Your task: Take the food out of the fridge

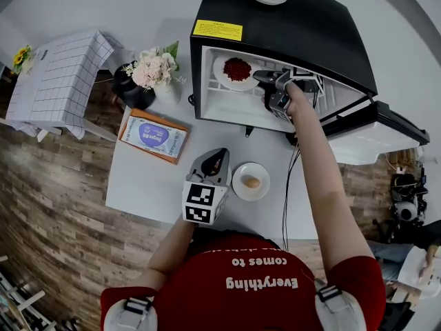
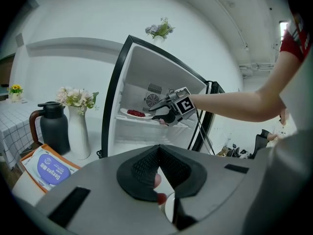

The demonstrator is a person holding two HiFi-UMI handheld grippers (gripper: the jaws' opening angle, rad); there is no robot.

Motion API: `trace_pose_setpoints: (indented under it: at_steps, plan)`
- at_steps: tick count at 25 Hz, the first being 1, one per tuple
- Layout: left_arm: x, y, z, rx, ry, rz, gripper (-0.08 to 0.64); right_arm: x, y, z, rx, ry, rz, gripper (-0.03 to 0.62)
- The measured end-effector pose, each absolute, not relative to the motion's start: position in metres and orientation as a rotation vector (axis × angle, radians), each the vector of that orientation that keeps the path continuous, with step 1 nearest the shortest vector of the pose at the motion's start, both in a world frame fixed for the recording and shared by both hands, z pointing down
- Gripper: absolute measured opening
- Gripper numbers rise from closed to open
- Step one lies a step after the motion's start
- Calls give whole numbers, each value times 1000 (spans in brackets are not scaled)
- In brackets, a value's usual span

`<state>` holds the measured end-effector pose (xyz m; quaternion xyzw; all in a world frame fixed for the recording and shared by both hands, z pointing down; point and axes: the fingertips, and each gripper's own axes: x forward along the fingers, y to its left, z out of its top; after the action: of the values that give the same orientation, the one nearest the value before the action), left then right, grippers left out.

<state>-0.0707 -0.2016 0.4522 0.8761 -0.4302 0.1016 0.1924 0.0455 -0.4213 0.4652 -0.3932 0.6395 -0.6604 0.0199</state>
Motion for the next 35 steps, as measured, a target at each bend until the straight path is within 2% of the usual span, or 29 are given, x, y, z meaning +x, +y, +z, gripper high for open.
trace_pose_setpoints:
  at_steps: [4, 6, 10, 12, 14, 20, 35]
  plan:
    - [-70, -201, 452, 2459, -1199, 288, 8, 44, -429, 466, -1235, 1904, -2039, 130]
    - [-70, -200, 454, 2457, -1196, 293, 8, 48, -432, 468, -1258, 1872, -2013, 95]
    - [-71, -198, 457, 2452, -1189, 305, 8, 46, -432, 463, -1227, 1892, -1968, 89]
    - [-69, -198, 457, 2456, -1185, 309, 8, 45, -431, 464, -1187, 1871, -1957, 41]
    - [-67, -198, 455, 2464, -1184, 312, 8, 45, -429, 461, -1140, 1847, -1927, 25]
    - [-69, -200, 450, 2479, -1199, 314, 8, 43, -414, 451, -1103, 1913, -1733, 20]
    - [-68, -194, 424, 2532, -1241, 287, 8, 44, -305, 449, -809, 1694, -1694, 20]
